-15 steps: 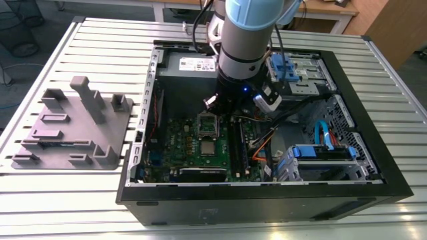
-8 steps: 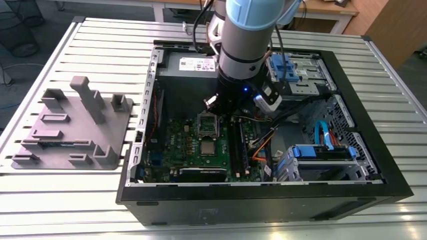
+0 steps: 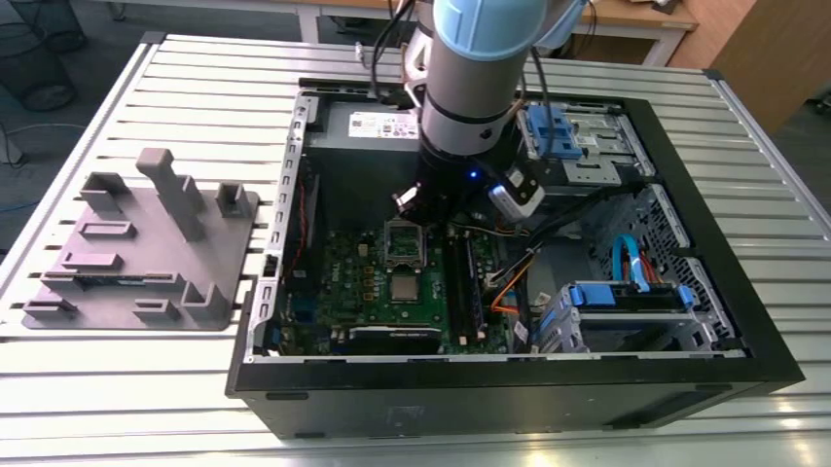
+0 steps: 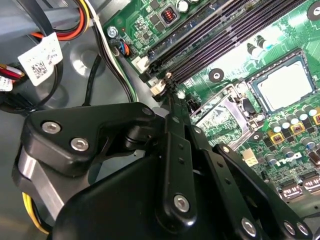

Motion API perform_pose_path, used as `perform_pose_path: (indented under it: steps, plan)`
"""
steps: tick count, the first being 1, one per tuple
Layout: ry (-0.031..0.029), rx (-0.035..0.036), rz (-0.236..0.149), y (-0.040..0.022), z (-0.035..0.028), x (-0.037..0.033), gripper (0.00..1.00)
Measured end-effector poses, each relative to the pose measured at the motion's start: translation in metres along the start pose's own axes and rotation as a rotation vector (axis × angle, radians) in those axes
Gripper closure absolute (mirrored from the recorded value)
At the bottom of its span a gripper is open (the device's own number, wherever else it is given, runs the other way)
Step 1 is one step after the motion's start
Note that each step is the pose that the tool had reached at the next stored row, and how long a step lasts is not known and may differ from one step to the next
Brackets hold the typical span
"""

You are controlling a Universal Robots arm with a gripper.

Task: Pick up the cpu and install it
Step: 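Close the cpu cover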

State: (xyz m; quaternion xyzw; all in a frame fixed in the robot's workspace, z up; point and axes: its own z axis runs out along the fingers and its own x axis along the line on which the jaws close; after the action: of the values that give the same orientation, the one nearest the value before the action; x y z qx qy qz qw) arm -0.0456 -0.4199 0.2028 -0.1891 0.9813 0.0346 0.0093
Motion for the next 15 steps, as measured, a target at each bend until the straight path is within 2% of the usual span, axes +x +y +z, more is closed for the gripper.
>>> perform_pose_path:
  steps: [7, 15]
  plan:
    - [-0.0055, 0.0, 0.0, 0.0004, -0.0011, 0.0024, 0.89]
    - [-0.0121, -0.0094, 0.0, 0.0001, -0.0097, 0.0026, 0.89]
